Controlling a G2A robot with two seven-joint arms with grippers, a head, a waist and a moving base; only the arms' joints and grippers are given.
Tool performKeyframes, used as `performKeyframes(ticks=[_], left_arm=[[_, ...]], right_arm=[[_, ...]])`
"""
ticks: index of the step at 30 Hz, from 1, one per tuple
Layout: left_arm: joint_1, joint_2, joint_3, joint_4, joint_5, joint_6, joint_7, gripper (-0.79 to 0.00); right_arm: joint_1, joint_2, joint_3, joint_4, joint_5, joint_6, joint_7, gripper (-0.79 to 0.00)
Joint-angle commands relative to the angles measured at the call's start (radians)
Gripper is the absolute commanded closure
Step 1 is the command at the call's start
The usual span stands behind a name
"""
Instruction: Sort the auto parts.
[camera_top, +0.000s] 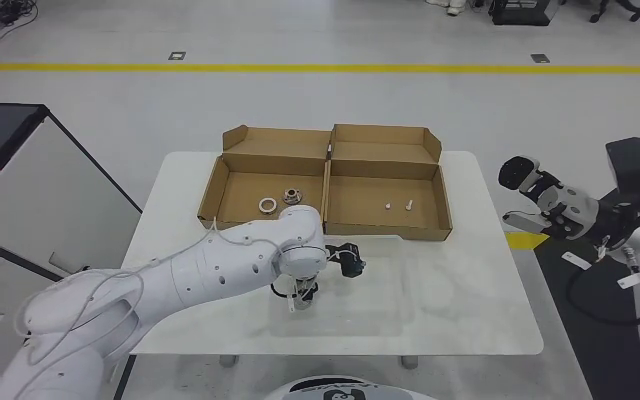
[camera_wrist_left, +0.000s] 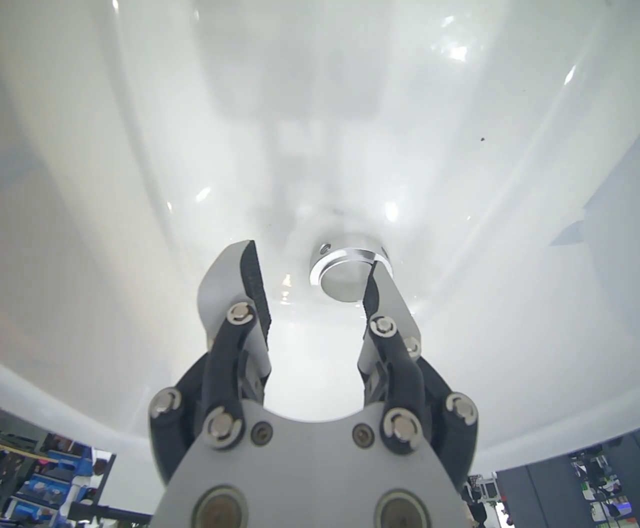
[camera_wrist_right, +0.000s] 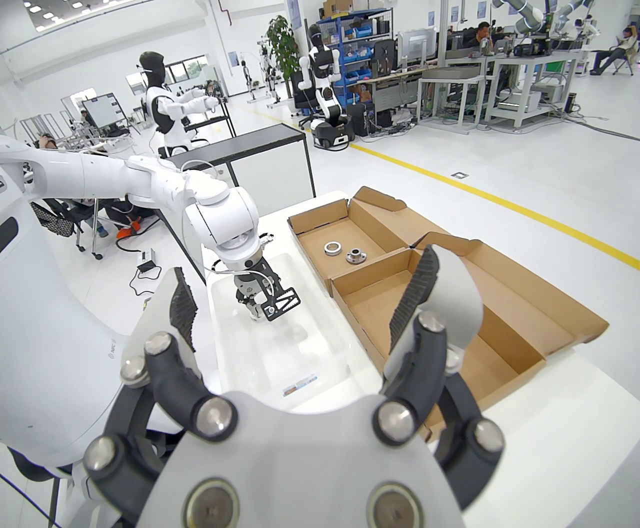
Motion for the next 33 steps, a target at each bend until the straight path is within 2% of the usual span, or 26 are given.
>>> performKeyframes(ticks=[1, 6, 15, 28, 33], left_arm=[[-0.002, -0.004, 0.000, 0.000, -0.005, 0.000, 0.000, -0.456], [-0.005, -0.019, 0.000, 0.001, -0.010, 0.003, 0.000, -0.400], [-0.018, -0.030, 0.000, 0.018, -0.021, 0.010, 0.000, -0.388], [-0.016, 0.025, 0.000, -0.001, -0.033, 0.000, 0.000, -0.388], [-0.002, 0.032, 0.000, 0.014, -0.022, -0.001, 0.000, -0.382]], right_arm=[[0.000, 0.000, 0.000, 0.000, 0.000, 0.000, 0.000, -0.785], [0.000, 0.000, 0.000, 0.000, 0.000, 0.000, 0.000, -0.785], [0.000, 0.000, 0.000, 0.000, 0.000, 0.000, 0.000, -0.785], [0.000, 0.000, 0.000, 0.000, 0.000, 0.000, 0.000, -0.785], [0.000, 0.000, 0.000, 0.000, 0.000, 0.000, 0.000, -0.785]])
